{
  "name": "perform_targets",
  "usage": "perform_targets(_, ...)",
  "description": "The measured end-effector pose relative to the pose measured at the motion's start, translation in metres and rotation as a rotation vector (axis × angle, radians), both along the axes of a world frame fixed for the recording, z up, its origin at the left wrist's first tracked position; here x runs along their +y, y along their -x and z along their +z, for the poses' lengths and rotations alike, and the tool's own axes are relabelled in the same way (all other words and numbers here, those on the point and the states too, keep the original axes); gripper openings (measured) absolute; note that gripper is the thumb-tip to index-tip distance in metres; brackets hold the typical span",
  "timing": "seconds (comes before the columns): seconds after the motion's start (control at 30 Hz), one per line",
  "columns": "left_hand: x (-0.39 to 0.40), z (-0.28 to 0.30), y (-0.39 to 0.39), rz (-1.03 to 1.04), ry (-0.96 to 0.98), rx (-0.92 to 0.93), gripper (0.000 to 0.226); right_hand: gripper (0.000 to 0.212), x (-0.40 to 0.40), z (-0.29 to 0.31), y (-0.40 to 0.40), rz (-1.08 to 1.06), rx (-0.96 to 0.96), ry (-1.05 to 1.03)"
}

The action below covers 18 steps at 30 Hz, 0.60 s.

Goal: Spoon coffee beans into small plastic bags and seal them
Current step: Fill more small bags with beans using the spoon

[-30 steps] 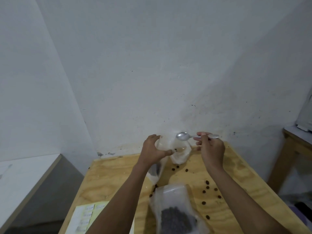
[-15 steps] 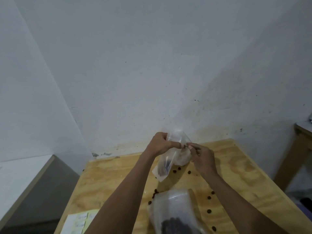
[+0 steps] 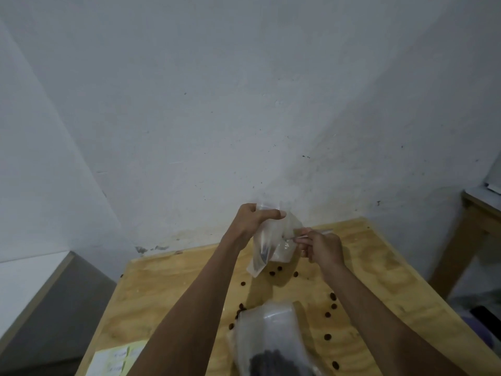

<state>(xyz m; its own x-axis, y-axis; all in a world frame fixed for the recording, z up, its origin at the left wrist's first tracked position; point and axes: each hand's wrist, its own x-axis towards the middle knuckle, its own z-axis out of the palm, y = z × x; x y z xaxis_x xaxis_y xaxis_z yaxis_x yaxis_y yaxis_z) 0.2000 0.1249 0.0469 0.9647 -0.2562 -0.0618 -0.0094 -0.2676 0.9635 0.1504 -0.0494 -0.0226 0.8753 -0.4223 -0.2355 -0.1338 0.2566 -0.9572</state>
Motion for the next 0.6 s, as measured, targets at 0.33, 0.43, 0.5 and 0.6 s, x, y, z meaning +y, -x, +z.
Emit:
perform_targets(0.33,0.028,-0.009,0.007,-0.033,-0.324,-0.128,0.045,0.013,-0.005,-0.007,0.008,-0.131,0.012,-0.2)
perform_targets(0.43,0.037,-0.013,0.015,-0.038,-0.385,-0.14,0.044,0.015,-0.003,-0.005,0.011,-0.131,-0.007,-0.139)
perform_targets(0.5,0.041,-0.017,0.023,-0.015,-0.428,-0.18,0.055,0.015,-0.003,-0.001,0.014,-0.126,-0.017,-0.123)
perform_targets(0.6,0.046,-0.024,0.035,0.034,-0.447,-0.253,0.074,0.017,-0.004,0.008,0.016,-0.118,-0.042,-0.091)
